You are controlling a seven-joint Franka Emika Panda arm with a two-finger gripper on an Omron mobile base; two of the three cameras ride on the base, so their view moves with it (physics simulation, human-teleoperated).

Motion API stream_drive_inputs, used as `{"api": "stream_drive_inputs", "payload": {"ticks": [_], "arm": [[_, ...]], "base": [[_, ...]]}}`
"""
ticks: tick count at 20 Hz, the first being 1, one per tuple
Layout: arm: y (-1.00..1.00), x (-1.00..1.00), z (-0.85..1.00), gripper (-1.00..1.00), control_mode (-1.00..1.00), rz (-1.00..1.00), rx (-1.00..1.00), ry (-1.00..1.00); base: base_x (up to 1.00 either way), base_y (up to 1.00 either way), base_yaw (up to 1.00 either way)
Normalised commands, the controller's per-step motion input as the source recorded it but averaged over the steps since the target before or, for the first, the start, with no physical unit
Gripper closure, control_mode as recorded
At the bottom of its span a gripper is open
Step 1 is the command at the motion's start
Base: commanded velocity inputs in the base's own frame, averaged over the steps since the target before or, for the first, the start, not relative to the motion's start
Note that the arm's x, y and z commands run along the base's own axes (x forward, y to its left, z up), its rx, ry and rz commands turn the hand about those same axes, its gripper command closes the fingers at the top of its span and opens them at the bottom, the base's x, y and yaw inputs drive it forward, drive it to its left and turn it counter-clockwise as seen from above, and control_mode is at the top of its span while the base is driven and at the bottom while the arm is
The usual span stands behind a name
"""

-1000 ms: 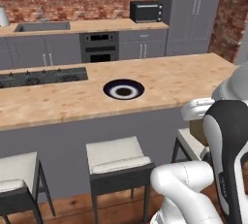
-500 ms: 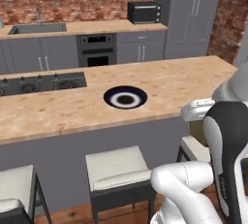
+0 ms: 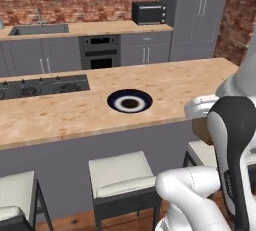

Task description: Start the toaster. Once the lever pops up, take the bread to the plate on the dining counter.

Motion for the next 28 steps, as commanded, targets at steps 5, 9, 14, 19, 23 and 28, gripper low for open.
{"api": "stream_drive_inputs", "payload": {"ticks": [5,9,14,19,23,28], "arm": [[0.03,0.15,0.48,1.00,-1.00,0.15,0.04,0.00],[0.01,0.39,0.33,1.00,-1.00,0.16,0.07,0.00],[0.01,0.64,0.02,1.00,-1.00,0.13,0.04,0.00],[0.03,0.71,-0.02,1.00,-1.00,0.07,0.02,0.00],[0.14,0.66,-0.08,1.00,-1.00,0.03,0.00,0.00],[0.24,0.60,-0.23,1.00,-1.00,0.02,0.01,-0.01]], "base": [[0.00,0.00,0.00],[0.00,0.00,0.00],[0.00,0.00,0.00],[0.00,0.00,0.00],[0.00,0.00,0.00],[0.00,0.00,0.00]]}}
